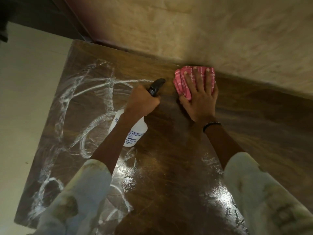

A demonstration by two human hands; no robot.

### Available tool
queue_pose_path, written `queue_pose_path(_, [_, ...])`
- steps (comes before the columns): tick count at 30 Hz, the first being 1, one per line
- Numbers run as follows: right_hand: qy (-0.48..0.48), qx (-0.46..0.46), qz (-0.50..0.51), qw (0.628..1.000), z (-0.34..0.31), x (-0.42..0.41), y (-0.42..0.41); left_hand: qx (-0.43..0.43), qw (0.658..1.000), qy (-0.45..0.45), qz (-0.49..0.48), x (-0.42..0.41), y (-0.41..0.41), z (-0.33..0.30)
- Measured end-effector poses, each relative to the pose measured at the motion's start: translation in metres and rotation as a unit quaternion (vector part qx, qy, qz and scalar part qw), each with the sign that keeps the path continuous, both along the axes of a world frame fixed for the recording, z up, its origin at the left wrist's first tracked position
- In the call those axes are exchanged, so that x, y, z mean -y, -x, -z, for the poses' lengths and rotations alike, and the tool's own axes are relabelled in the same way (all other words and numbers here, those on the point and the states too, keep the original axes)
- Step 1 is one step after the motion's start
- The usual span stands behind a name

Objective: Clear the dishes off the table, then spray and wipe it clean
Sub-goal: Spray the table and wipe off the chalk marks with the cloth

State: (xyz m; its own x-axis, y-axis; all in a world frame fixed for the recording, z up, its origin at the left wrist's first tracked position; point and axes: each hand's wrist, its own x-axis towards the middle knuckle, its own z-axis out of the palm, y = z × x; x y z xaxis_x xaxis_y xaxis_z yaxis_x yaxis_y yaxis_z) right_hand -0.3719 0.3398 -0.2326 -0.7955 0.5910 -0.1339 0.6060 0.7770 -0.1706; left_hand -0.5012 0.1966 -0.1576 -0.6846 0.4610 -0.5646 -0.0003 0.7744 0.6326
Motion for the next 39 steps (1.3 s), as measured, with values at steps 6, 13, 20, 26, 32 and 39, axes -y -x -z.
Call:
queue_pose_path(6, [0.011, -0.01, 0.012, 1.0, 0.002, 0.048, 0.068, -0.023, 1.0, 0.011, -0.006, 0.026, 0.013, -0.003])
queue_pose_path(13, [-0.001, -0.026, -0.171, 0.985, 0.006, 0.068, 0.02, -0.013, 0.999, 0.018, -0.034, 0.06, 0.028, -0.002])
queue_pose_path(20, [-0.02, -0.003, 0.005, 1.0, 0.004, 0.057, 0.059, -0.014, 0.998, 0.021, -0.056, 0.093, 0.047, -0.003])
queue_pose_path(26, [-0.004, -0.023, -0.061, 0.998, 0.003, 0.095, 0.111, -0.024, 0.996, 0.002, -0.082, 0.105, 0.057, 0.0])
queue_pose_path(32, [-0.009, -0.02, -0.178, 0.984, 0.006, 0.111, 0.051, -0.006, 0.994, -0.004, -0.113, 0.107, 0.063, -0.004])
queue_pose_path(39, [-0.007, -0.008, -0.108, 0.994, 0.004, 0.103, 0.057, -0.029, 0.995, 0.021, -0.093, 0.119, 0.085, -0.007])
